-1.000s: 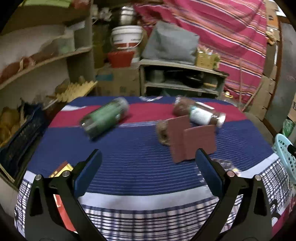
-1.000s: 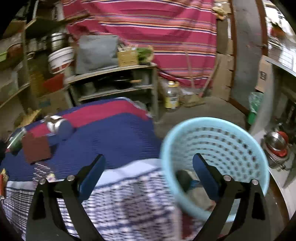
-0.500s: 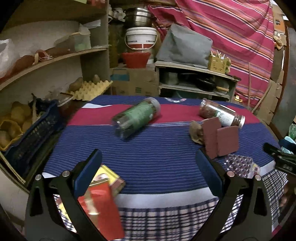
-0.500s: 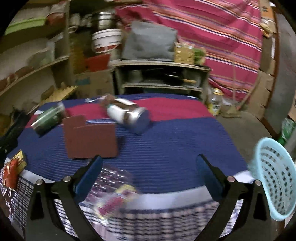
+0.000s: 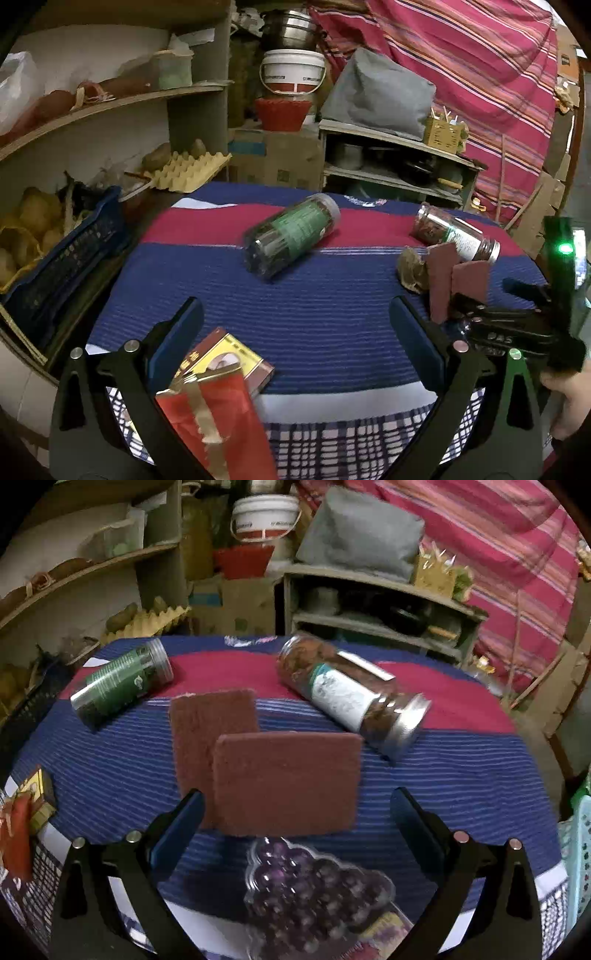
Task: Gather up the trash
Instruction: 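Move both tools back over the table toward the brown scouring pads, then grasp a brown scouring pad with the right tool while the left tool grasps the other pad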
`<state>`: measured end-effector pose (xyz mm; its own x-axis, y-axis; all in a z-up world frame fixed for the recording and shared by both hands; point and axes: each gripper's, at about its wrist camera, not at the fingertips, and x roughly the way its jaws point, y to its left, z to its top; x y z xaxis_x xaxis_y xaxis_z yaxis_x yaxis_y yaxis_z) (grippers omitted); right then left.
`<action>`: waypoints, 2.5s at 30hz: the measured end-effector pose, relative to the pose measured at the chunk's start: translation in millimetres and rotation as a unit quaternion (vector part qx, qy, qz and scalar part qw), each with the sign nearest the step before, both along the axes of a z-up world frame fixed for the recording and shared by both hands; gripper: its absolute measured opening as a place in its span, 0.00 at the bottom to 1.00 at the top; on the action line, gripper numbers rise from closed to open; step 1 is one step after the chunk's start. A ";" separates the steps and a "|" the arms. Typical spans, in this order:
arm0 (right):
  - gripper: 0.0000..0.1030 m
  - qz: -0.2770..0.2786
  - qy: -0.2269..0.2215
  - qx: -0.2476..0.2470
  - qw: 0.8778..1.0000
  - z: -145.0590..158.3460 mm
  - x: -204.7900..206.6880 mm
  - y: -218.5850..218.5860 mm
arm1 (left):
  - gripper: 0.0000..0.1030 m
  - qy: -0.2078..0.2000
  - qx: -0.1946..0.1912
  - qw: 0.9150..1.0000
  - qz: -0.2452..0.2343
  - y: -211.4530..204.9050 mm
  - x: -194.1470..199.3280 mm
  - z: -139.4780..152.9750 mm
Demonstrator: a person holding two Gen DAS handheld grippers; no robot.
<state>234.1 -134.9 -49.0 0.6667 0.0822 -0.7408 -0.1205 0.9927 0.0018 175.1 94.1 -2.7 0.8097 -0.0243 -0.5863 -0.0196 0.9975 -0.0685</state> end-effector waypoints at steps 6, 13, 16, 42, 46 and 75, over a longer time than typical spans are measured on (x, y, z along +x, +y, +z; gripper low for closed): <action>0.93 0.004 -0.011 0.013 1.000 -4.8 0.4 -6.6 | 0.94 0.003 -0.007 1.000 -0.007 -10.5 9.7 0.3; 0.50 0.028 -0.021 0.034 0.999 -0.7 -6.8 -16.0 | 0.94 0.007 0.001 1.000 -0.010 -28.0 17.6 -0.6; 0.33 0.038 -0.032 0.027 0.998 5.9 -14.3 -19.0 | 0.94 0.012 0.000 1.000 -0.017 -39.3 21.3 -2.6; 0.28 -0.053 -0.050 0.038 0.997 17.7 -26.1 -140.5 | 0.94 0.106 0.028 0.993 -0.047 -164.5 93.5 -47.3; 0.70 -0.050 -0.067 0.021 0.996 20.1 -25.9 -131.8 | 0.64 0.126 0.014 0.991 -0.051 -160.3 100.2 -55.2; 0.76 -0.148 -0.053 0.006 0.988 17.1 41.7 -47.8 | 0.37 0.035 0.015 0.999 -0.033 -70.0 69.1 -34.3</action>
